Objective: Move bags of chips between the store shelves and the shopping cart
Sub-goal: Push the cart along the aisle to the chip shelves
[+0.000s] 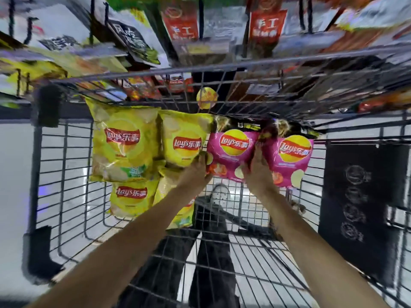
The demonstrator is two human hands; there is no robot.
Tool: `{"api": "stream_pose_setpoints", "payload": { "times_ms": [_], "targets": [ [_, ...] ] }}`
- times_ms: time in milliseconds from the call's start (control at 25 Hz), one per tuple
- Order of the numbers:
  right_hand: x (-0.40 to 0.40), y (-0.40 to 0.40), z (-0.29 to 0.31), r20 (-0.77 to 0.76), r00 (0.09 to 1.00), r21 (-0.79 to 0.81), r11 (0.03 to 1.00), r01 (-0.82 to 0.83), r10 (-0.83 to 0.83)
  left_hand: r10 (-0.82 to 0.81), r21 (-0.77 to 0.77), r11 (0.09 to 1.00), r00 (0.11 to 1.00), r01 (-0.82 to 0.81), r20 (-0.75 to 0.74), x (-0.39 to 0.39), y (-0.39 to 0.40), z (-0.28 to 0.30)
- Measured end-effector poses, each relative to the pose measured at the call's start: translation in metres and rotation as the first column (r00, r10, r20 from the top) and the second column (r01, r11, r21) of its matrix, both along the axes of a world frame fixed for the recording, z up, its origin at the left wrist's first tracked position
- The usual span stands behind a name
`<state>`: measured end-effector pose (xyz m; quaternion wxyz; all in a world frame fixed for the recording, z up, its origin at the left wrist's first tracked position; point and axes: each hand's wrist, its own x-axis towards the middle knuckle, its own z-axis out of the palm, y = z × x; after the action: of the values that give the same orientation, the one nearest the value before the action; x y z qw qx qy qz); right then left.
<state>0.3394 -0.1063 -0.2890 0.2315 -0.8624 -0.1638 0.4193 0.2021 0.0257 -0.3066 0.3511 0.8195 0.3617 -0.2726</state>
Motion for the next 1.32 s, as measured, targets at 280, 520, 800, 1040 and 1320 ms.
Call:
{"api": "stream_pose_setpoints", "payload": {
  "times_ms": [280,520,800,1040,1320],
  "targets": [
    [0.013,0.02,-0.024,-0.032,0.988,-0.008,0.989,0.15,-0.15,0.17,-0.078,0.982,0.985,-0.172,-0.025,0.015,-0.014,-0.02],
    [0.004,0.004,0.001,-0.055,0.983,0.016,0.984,0.175,-0.174,0.263,-0.107,0.962,0.959,-0.252,0.105,0.004,-0.023,-0.012],
    [-0.018,-0.02,0.059,-0.105,0.952,0.033,0.956,0.291,-0.286,0.279,-0.185,0.953,0.93,-0.239,0.239,-0.034,-0.033,0.058],
    [-0.05,-0.032,0.13,-0.106,0.946,0.112,0.942,0.317,-0.306,0.311,-0.254,0.933,0.927,-0.256,0.208,-0.061,-0.025,0.119],
    [-0.1,-0.042,0.213,-0.036,0.913,0.308,0.864,0.397,-0.407,0.177,-0.4,0.916,0.927,-0.031,0.332,-0.09,-0.013,0.22]
  ]
}}
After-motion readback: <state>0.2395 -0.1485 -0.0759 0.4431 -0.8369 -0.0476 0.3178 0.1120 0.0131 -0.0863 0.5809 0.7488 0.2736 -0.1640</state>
